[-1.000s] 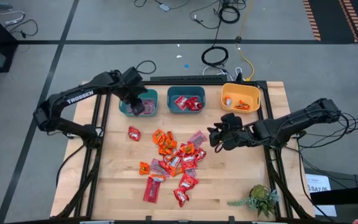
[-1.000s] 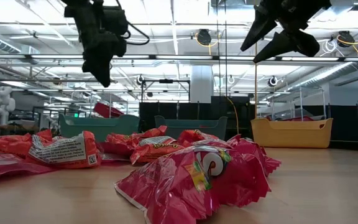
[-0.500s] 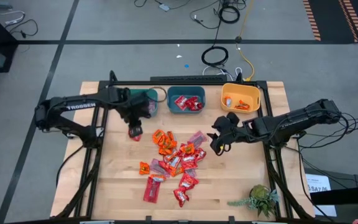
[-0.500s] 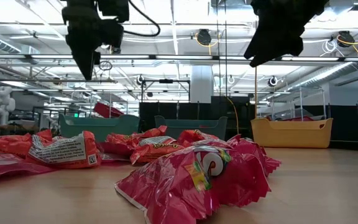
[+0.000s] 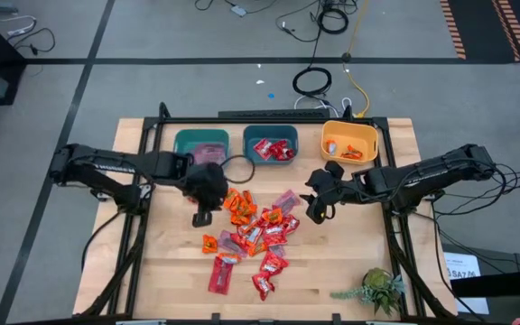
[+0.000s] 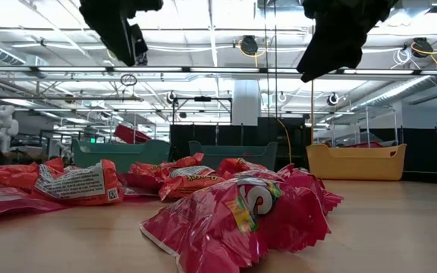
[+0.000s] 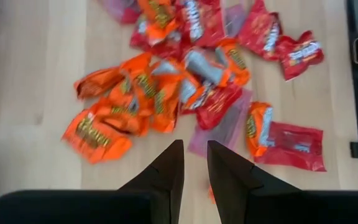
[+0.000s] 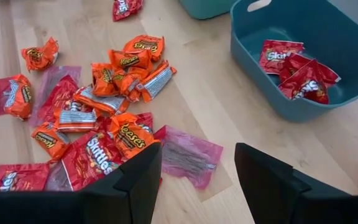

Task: Sort candy
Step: Put the red candy into the blue bin

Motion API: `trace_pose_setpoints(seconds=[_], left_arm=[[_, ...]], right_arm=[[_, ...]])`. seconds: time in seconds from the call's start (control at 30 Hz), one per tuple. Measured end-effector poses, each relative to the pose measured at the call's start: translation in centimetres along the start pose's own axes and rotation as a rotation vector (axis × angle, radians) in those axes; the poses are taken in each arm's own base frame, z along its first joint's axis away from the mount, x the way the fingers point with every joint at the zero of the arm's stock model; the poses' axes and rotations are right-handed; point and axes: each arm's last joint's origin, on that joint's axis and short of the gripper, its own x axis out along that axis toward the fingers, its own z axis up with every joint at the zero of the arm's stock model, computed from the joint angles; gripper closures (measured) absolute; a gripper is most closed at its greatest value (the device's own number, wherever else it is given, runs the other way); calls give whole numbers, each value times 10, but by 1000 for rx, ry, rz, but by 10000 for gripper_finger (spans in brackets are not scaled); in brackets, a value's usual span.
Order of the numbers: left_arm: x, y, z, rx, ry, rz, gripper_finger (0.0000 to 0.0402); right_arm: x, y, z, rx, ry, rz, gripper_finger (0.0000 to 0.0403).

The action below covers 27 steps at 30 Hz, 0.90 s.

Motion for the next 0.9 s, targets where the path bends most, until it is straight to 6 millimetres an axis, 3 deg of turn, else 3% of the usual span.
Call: trace_pose_setpoints(seconds=[0.2, 0.43, 0.73, 0.9], left_arm=[[5, -10, -3, 45, 1, 63, 321], [29, -14, -40, 60, -6, 47, 321], [23, -11, -84, 52, -71, 24, 321], [14, -8, -103, 63, -122, 26, 321]], right_arm=[[-1, 4, 1, -53, 0, 53, 206], [1, 17, -1, -91, -24, 113, 206], [43, 52, -19, -153, 82, 186, 206], [71, 75, -14, -177, 128, 187, 206]])
